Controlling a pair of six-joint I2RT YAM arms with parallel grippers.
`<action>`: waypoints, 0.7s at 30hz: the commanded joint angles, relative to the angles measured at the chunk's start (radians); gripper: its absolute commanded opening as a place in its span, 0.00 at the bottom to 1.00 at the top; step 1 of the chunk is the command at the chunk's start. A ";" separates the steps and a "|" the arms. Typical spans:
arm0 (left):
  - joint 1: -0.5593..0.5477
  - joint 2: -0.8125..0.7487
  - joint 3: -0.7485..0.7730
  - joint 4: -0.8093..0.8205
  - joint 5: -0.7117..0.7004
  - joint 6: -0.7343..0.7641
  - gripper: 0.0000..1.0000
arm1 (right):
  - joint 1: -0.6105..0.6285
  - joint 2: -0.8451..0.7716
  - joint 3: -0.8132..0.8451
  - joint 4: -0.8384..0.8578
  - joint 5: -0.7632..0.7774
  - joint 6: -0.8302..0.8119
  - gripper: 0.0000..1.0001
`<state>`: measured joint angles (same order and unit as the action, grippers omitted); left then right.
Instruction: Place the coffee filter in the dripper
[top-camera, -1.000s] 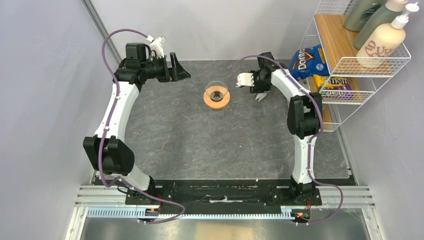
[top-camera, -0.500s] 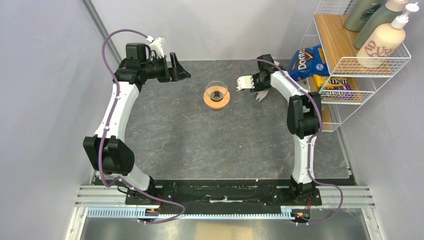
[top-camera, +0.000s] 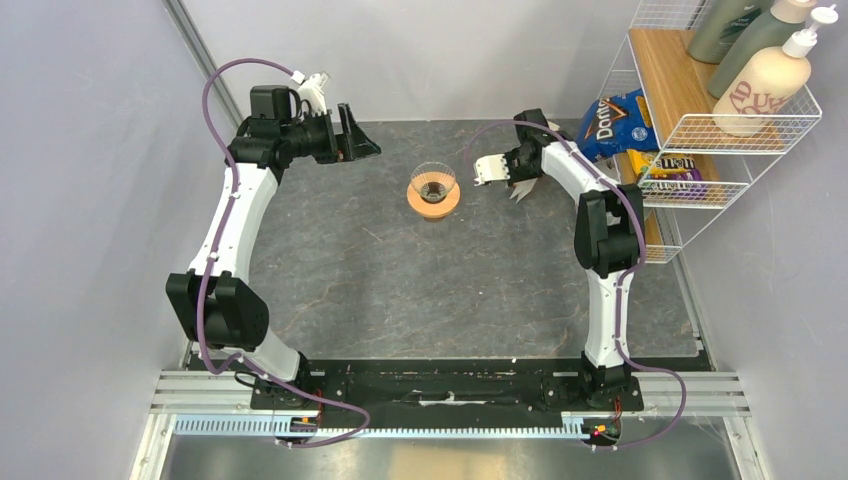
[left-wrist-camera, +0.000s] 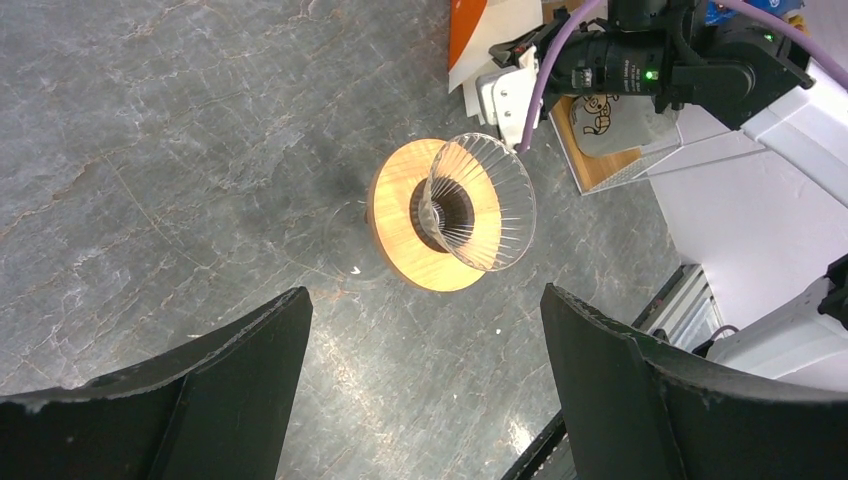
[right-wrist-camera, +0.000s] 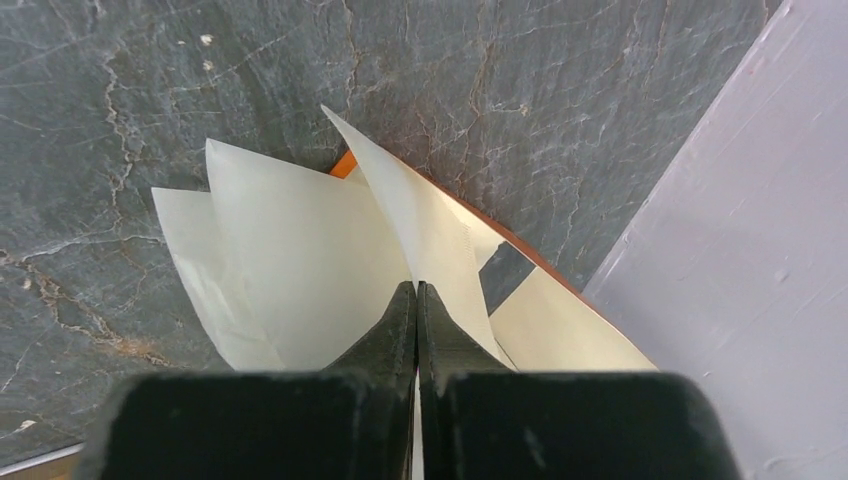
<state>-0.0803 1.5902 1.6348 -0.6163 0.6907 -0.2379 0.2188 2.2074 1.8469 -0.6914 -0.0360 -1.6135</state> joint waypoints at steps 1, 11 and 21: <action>0.006 -0.028 0.000 0.051 0.018 -0.033 0.92 | 0.001 -0.100 0.014 -0.027 -0.036 -0.010 0.00; 0.006 -0.022 0.008 0.064 0.025 -0.044 0.92 | 0.000 -0.251 0.030 -0.104 -0.117 0.046 0.00; 0.026 -0.030 0.046 0.166 0.023 -0.053 0.94 | 0.003 -0.420 0.143 -0.226 -0.335 0.321 0.00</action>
<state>-0.0666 1.5902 1.6348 -0.5446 0.6910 -0.2653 0.2188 1.8835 1.9308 -0.8734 -0.2298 -1.4181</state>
